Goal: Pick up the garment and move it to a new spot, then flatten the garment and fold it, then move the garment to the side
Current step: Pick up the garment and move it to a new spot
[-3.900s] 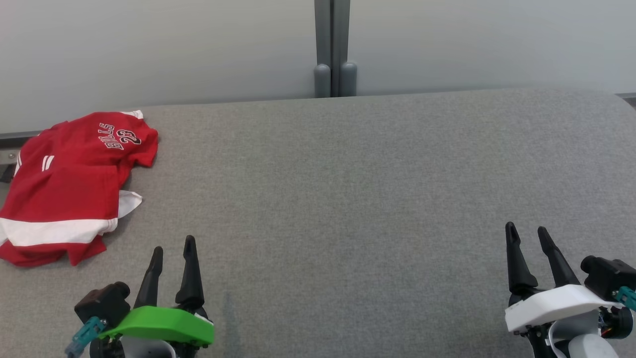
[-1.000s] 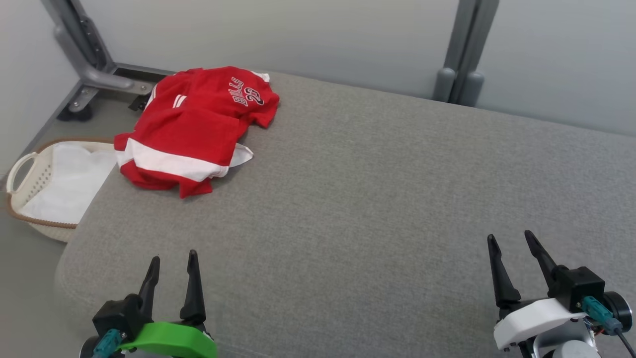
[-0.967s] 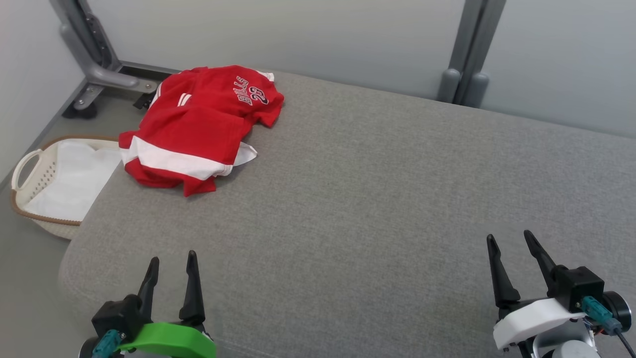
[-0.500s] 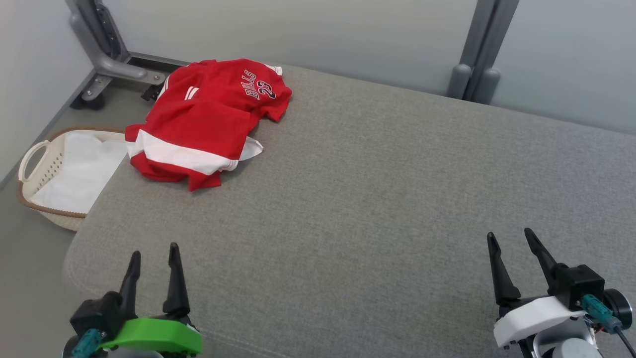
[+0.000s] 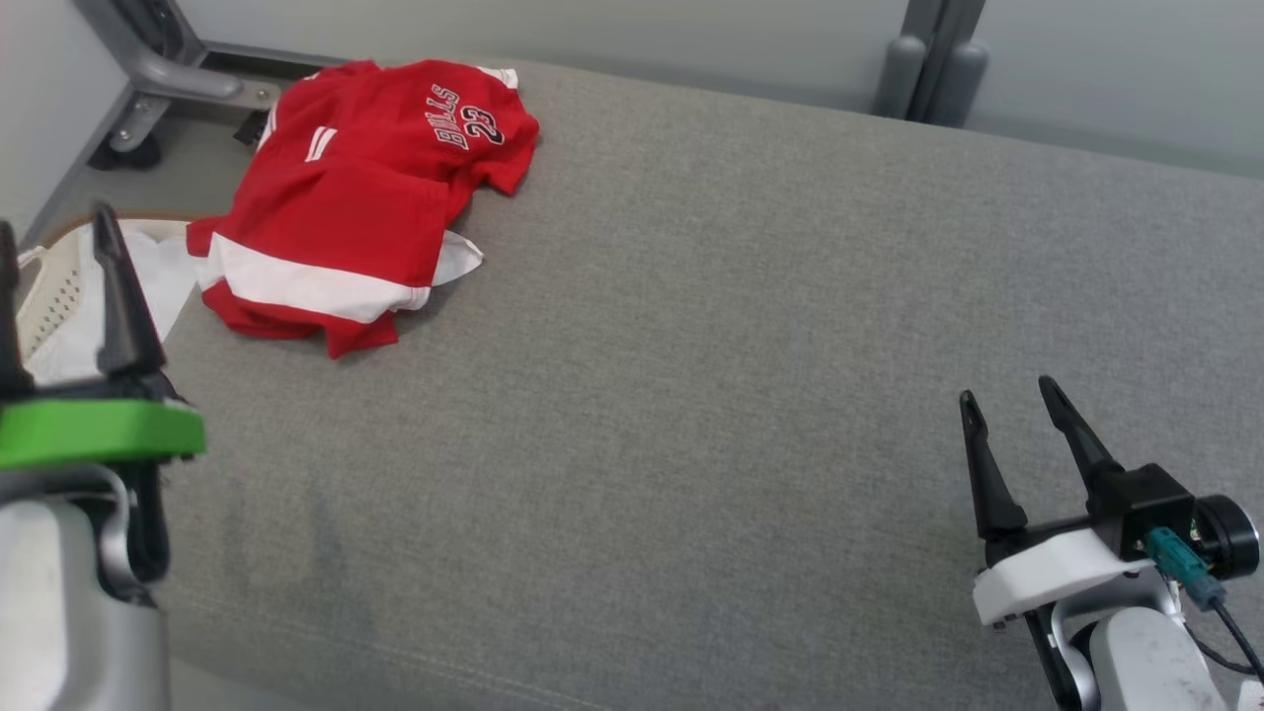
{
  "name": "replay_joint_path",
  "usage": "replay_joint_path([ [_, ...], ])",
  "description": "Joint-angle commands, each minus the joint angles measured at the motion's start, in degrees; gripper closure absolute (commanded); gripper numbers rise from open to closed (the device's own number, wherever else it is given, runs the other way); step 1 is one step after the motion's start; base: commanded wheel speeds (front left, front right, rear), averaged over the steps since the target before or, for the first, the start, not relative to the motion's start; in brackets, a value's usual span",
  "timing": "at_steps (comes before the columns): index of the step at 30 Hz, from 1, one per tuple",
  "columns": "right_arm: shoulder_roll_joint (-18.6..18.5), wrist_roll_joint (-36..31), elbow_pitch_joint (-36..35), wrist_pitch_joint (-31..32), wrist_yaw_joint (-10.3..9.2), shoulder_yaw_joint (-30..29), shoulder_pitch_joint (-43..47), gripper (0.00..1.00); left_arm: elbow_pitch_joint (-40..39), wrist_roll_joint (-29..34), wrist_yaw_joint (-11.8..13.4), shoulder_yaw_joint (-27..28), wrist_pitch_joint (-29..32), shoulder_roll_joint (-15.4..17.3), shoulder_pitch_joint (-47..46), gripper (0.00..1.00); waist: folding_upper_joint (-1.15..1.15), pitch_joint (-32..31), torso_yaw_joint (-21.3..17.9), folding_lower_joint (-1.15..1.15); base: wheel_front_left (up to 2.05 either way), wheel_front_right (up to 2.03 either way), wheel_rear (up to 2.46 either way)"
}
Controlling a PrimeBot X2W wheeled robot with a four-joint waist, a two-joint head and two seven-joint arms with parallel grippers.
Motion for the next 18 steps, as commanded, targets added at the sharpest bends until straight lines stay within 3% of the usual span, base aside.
replay_joint_path([
  [1, -0.32, -0.71, -0.54, -0.26, -0.02, 0.22, -1.12, 0.0, 0.61, -0.86, -0.34, 0.15, 0.86, 1.41, -3.52, 0.0, 0.0, 3.37, -2.23, 0.0, 0.0, 0.0, 0.0],
  [8, -0.34, -4.27, -2.62, -0.21, -0.02, 1.83, -4.26, 0.0, 8.53, -3.06, -0.69, 0.07, 7.69, 8.82, -17.68, 0.0, 0.0, 11.18, -5.64, 0.0, 0.0, 0.0, 0.0],
  [18, -0.3, -7.66, -4.95, -0.21, -0.02, 3.08, -7.08, 0.0, 28.11, -6.82, -0.87, -3.14, 15.94, 14.01, -26.57, 0.0, 0.0, 20.97, -9.78, 0.0, 0.0, 0.0, 0.0],
])
